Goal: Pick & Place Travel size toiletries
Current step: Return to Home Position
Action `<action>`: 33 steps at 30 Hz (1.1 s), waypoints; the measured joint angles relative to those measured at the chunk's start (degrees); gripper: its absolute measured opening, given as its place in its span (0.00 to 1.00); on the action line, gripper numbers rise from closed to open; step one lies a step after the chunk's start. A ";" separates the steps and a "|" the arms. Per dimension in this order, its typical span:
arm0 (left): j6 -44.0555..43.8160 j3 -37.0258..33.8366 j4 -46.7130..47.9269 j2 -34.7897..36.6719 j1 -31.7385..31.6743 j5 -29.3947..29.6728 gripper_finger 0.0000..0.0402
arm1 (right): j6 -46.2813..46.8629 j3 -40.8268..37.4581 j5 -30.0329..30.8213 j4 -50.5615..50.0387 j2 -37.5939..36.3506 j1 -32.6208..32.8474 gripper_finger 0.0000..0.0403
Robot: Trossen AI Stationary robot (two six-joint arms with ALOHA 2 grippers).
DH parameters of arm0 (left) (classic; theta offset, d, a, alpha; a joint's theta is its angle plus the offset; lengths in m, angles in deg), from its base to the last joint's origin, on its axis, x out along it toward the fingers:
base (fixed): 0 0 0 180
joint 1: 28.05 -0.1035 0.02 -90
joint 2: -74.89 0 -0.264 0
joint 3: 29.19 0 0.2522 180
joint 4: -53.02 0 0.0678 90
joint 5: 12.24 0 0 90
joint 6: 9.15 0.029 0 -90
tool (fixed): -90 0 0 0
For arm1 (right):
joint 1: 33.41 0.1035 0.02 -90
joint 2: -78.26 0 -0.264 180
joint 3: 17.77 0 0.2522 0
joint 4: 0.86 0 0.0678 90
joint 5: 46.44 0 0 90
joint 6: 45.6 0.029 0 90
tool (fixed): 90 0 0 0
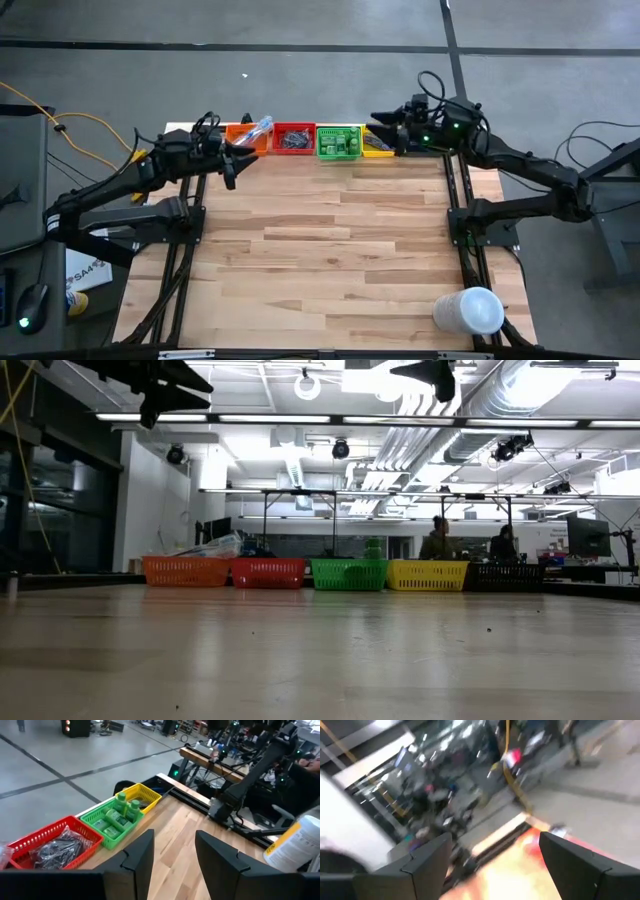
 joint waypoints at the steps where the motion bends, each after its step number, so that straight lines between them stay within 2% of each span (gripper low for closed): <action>1: -0.24 0.00 -0.42 -0.08 0.00 -0.10 0.36 | 0.67 0.00 -0.66 -0.85 0.02 0.00 0.73; 3: 1.65 -0.02 -1.47 0.05 0.00 -2.45 0.36 | 2.52 0.00 -5.15 -3.33 0.07 0.03 0.73; 6: 6.03 -0.04 -4.36 1.04 0.07 -7.76 0.36 | -3.16 -0.03 -8.83 -3.67 -0.59 0.48 0.73; 9: 9.76 -0.33 -5.05 2.98 0.13 -11.60 0.36 | -6.03 0.00 -6.30 -2.75 -2.64 3.56 0.73; 12: 10.84 -3.64 -6.24 5.75 1.71 -11.89 0.36 | -6.27 -3.10 -1.24 -0.22 -4.77 7.81 0.73; 14: 10.83 -7.01 -8.41 7.82 3.42 -10.71 0.36 | -6.25 -8.10 0.35 6.02 -5.97 10.95 0.73; 19: 9.65 -16.94 -18.71 12.87 9.38 -9.53 0.36 | -2.96 -23.37 -0.39 27.48 -8.00 17.79 0.73; 27: 10.80 -28.04 -26.39 16.83 19.02 -4.03 0.36 | -1.54 -40.15 15.15 44.40 -8.28 27.72 0.73; 33: 9.66 -35.90 -32.59 21.67 22.31 -3.13 0.36 | -2.36 -50.52 15.45 59.45 -8.31 30.47 0.73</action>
